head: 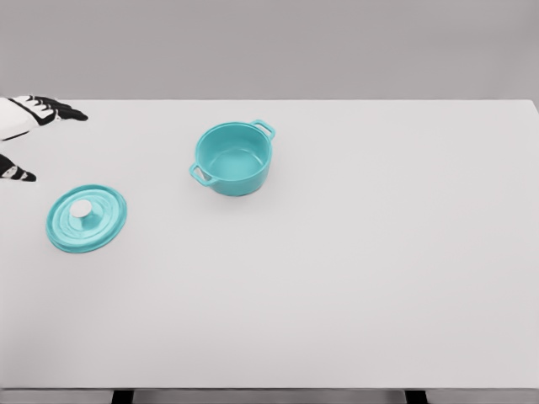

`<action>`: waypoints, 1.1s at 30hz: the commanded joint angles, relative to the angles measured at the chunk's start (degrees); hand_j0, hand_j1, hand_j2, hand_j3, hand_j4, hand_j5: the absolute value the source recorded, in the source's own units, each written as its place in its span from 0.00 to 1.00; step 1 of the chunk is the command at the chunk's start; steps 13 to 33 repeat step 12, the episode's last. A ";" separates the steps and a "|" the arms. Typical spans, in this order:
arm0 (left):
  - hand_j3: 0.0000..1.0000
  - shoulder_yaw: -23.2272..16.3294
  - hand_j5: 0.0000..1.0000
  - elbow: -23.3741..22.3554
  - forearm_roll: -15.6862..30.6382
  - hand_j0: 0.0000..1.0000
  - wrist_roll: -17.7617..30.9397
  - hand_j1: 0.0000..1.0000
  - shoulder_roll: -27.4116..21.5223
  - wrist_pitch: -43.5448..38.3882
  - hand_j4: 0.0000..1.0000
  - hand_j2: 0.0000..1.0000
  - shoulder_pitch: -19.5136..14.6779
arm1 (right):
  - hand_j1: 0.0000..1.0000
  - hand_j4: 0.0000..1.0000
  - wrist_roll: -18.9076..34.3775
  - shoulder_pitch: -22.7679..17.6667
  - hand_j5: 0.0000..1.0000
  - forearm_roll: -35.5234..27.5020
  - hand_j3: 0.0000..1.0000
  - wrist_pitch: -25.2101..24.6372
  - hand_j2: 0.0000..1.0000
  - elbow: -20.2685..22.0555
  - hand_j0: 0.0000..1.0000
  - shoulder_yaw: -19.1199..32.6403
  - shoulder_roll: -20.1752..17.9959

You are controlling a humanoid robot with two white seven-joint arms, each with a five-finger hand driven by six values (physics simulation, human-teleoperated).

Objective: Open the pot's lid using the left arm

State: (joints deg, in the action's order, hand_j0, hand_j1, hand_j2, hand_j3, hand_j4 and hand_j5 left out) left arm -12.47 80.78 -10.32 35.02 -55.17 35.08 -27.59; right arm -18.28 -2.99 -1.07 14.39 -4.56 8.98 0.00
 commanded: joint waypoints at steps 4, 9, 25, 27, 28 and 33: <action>1.00 1.48 1.00 -0.36 -2.25 1.00 -0.02 1.00 9.64 -0.08 1.00 1.00 -3.00 | 1.00 1.00 0.00 -0.09 1.00 -0.07 1.00 -0.07 1.00 -0.01 1.00 0.07 0.00; 1.00 1.13 1.00 -0.19 -4.36 1.00 -0.02 1.00 11.23 -0.08 1.00 1.00 -2.82 | 1.00 1.00 0.00 0.00 1.00 -0.07 1.00 -0.07 1.00 -0.01 1.00 0.07 0.00; 1.00 1.04 1.00 0.17 -4.27 1.00 -0.02 1.00 12.11 -0.08 1.00 1.00 -2.91 | 1.00 1.00 0.00 -0.09 1.00 -0.07 1.00 0.02 1.00 -0.01 1.00 0.07 0.00; 1.00 1.04 1.00 0.17 -4.27 1.00 -0.02 1.00 12.11 -0.08 1.00 1.00 -2.91 | 1.00 1.00 0.00 -0.09 1.00 -0.07 1.00 0.02 1.00 -0.01 1.00 0.07 0.00; 1.00 1.04 1.00 0.17 -4.27 1.00 -0.02 1.00 12.11 -0.08 1.00 1.00 -2.91 | 1.00 1.00 0.00 -0.09 1.00 -0.07 1.00 0.02 1.00 -0.01 1.00 0.07 0.00; 1.00 1.04 1.00 0.17 -4.27 1.00 -0.02 1.00 12.11 -0.08 1.00 1.00 -2.91 | 1.00 1.00 0.00 -0.09 1.00 -0.07 1.00 0.02 1.00 -0.01 1.00 0.07 0.00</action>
